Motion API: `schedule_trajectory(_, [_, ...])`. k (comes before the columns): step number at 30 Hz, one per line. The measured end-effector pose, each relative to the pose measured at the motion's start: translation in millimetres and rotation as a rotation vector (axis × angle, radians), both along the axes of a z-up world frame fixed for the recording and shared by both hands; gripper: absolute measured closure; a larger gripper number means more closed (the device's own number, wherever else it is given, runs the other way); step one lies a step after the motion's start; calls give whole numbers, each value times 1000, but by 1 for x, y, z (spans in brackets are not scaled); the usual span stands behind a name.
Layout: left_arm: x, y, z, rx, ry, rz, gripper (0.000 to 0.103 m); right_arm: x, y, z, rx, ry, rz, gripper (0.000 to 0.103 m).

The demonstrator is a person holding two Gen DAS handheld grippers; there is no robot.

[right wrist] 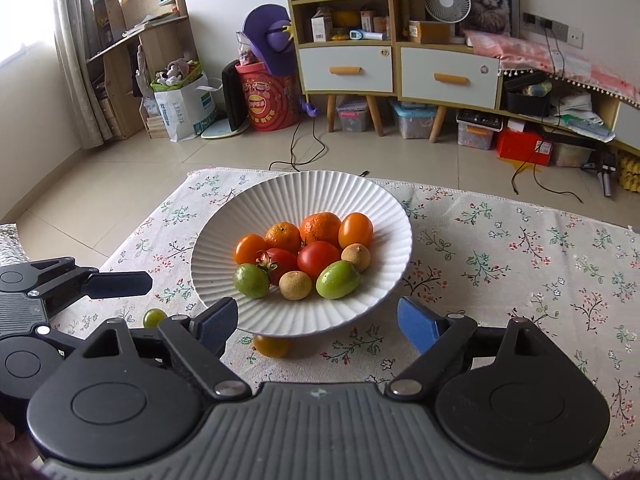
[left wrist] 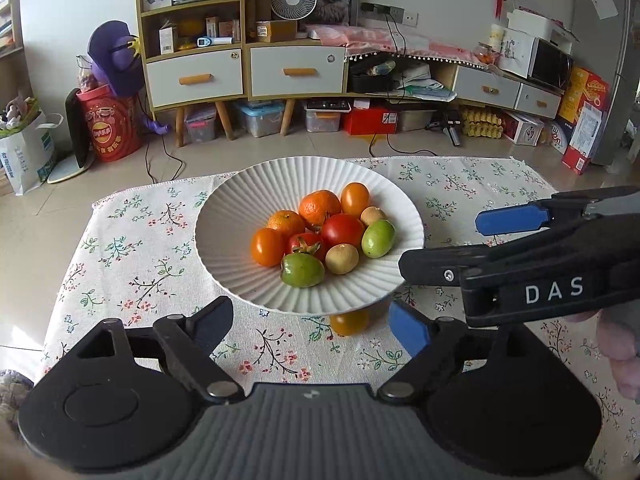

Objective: Organize fruits
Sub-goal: 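Open both tools to release the green tomatoes and lift away, then move both open tools from the bowl toward the loose fruit on the cloth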

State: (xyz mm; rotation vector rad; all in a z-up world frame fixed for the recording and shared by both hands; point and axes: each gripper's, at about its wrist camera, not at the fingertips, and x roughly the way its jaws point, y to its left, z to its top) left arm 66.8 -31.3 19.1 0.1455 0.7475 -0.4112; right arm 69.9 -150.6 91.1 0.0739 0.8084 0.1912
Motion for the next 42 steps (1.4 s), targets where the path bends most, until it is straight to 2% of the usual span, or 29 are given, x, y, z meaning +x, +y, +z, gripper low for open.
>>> schedule_trajectory(10, [-12, 13, -8, 48, 11, -22, 6, -13, -2, -8, -48, 6, 35, 5])
schedule_trajectory(16, [-20, 35, -17, 58, 14, -10, 5, -25, 4, -17, -70, 25, 45, 1])
schedule_trajectory(24, [-34, 70, -44, 99, 12, 41, 5, -46, 21, -37, -97, 46, 99, 1])
schedule_trajectory(31, [-38, 88, -70, 94, -47, 61, 5, -63, 39, -56, -131, 45, 212, 1])
schedule_trajectory(34, [-37, 91, -75, 54, -66, 51, 5, -64, 43, -64, -138, 51, 231, 0])
schedule_trajectory(39, [-27, 90, -77, 6, -47, 52, 5, -62, 43, -66, -125, -11, 232, 0])
schedule_trajectory(42, [-22, 86, -78, 4, -66, 53, 5, -63, 45, -69, -120, -49, 227, 0])
